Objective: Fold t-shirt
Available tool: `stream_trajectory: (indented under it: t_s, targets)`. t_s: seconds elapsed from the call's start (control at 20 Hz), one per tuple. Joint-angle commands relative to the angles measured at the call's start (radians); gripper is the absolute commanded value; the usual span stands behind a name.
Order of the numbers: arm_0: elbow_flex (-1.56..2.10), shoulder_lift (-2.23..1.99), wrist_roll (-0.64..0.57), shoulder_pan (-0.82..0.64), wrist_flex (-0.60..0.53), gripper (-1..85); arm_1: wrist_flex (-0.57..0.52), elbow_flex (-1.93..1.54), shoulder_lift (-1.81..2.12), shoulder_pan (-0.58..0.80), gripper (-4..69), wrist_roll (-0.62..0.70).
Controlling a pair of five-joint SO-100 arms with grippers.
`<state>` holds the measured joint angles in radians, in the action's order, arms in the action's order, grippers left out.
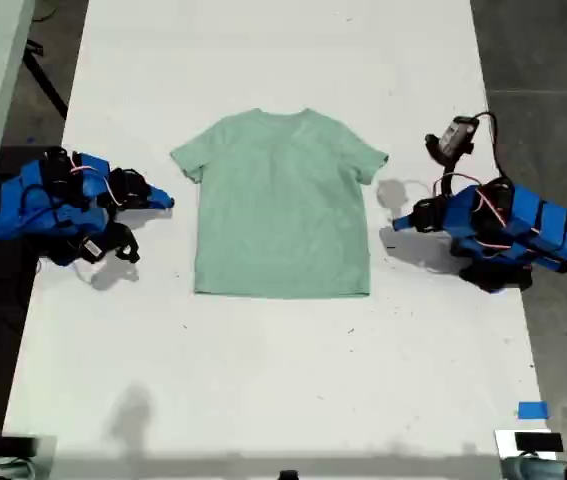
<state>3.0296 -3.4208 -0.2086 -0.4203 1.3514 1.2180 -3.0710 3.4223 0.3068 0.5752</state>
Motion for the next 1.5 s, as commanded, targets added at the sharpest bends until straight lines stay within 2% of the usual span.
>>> stream_trajectory:
  t_s: [0.0,0.15,0.4,0.6,0.7,0.8,1.05,1.2,1.45]
  targets:
    - [-0.005,-0.002,0.032,0.189,0.012,0.3,-0.012,0.003,0.005,-0.063,-1.3,-0.703]
    - [-0.005,-0.002,0.031,0.186,0.012,1.3,-0.012,0.003,0.005,-0.067,-1.3,-0.600]
    - [-0.005,-0.002,0.026,0.179,0.012,2.1,-0.012,0.003,0.005,-0.072,-1.3,-0.558]
    - [-0.005,-0.002,0.032,0.166,0.012,0.3,-0.002,0.009,0.006,-0.094,-1.3,-0.603]
    - [-0.018,-0.002,0.032,0.144,0.003,2.9,0.005,0.017,0.006,-0.126,-1.3,-0.673]
    - [-0.041,-0.002,0.034,0.140,0.015,0.0,0.018,0.037,0.006,-0.150,-1.3,-0.680]
    - [-0.161,0.069,0.061,0.152,-0.060,0.0,0.037,0.207,-0.048,-0.179,-1.3,-0.681]
    - [-0.382,0.330,0.043,0.092,-0.057,0.0,0.043,0.402,-0.253,-0.121,-1.3,-0.595]
    - [-0.746,0.769,-0.064,-0.029,-0.052,0.0,0.117,0.761,-0.594,0.043,-1.3,-0.399]
